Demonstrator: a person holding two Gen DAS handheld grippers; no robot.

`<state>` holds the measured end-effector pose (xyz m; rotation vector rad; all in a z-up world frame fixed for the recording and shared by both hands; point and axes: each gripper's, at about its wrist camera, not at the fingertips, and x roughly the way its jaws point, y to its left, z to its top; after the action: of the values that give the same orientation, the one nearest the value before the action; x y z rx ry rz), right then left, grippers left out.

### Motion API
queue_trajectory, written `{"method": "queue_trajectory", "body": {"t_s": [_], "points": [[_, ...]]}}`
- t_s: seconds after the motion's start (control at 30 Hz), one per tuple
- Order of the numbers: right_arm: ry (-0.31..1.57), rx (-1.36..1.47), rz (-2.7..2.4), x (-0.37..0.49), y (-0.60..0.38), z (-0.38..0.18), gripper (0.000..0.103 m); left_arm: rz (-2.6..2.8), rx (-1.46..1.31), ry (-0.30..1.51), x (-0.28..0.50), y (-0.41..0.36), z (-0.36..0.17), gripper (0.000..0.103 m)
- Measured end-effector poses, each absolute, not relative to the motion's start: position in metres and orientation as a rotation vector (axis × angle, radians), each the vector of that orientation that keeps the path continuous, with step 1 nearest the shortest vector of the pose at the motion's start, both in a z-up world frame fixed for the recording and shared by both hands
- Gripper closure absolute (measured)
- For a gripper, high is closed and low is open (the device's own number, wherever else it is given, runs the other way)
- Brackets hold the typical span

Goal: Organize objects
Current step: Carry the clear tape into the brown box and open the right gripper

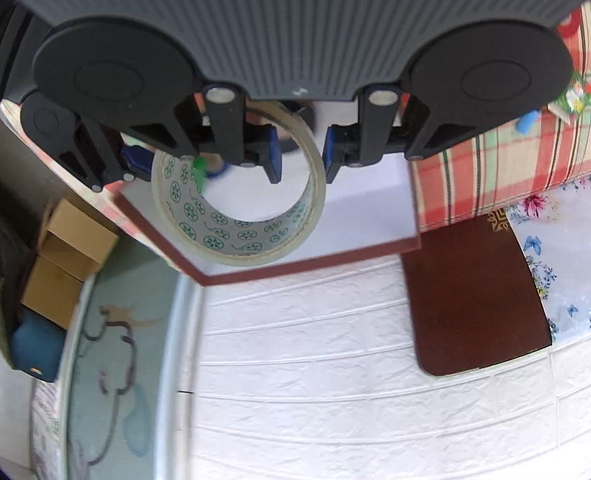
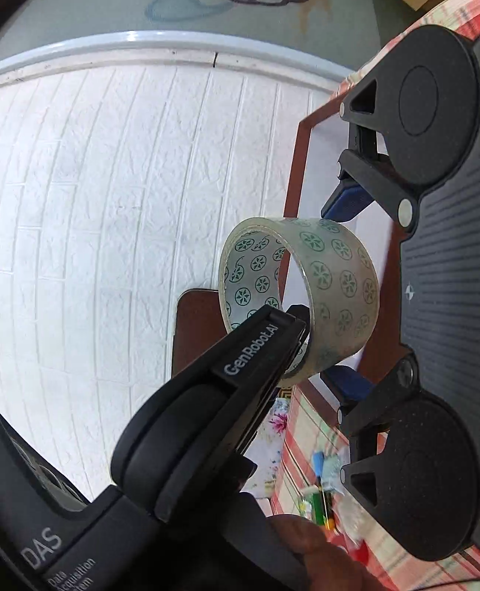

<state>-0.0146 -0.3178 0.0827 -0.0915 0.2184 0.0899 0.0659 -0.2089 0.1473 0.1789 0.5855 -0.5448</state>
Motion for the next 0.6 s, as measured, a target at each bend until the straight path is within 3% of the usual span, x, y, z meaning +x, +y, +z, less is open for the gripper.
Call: {"method": "queue_trajectory", "body": {"t_s": [0.27, 0.37, 0.6], "points": [[0.271, -0.074, 0.087, 0.055, -0.331, 0.072, 0.019, -0.493, 0.183, 0.615, 0.126, -0.231, 0.132, 0.078], [0.341, -0.051, 0.083, 0.077, -0.338, 0.059, 0.017, -0.458, 0.18, 0.649, 0.137, -0.232, 0.121, 0.072], [0.327, 0.061, 0.033, 0.055, -0.356, 0.055, 0.014, -0.469, 0.162, 0.629, 0.114, -0.217, 0.122, 0.068]]}}
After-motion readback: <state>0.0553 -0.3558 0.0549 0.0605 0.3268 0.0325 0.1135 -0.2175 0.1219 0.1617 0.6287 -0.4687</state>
